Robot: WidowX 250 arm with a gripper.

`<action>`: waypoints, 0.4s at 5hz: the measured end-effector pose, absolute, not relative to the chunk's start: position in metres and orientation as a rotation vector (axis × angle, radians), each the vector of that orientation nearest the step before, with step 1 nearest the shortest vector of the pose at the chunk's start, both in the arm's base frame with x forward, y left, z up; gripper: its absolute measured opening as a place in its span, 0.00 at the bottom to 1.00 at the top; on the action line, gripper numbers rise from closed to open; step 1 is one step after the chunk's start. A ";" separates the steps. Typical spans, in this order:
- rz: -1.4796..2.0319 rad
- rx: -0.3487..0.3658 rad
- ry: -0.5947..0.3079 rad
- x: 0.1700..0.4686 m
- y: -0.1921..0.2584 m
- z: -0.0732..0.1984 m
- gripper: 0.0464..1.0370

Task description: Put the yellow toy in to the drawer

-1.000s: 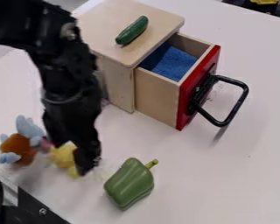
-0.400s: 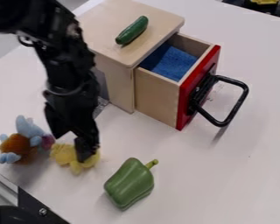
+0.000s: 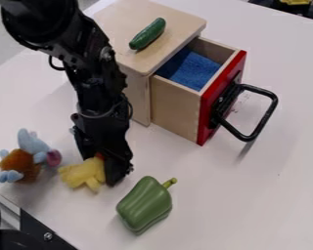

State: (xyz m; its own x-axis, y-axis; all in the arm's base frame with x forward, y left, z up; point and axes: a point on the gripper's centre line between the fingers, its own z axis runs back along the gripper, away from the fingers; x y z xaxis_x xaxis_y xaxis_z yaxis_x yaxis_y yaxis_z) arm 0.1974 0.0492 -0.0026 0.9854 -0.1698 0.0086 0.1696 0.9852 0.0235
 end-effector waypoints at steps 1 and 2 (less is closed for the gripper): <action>-0.196 0.025 0.039 0.197 0.043 0.009 0.42; -0.190 0.053 0.012 0.209 0.033 0.053 0.34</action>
State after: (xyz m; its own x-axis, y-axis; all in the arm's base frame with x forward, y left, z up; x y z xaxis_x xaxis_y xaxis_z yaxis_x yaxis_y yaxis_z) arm 0.2092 0.0332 0.0527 0.9820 -0.1882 -0.0168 0.1888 0.9806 0.0517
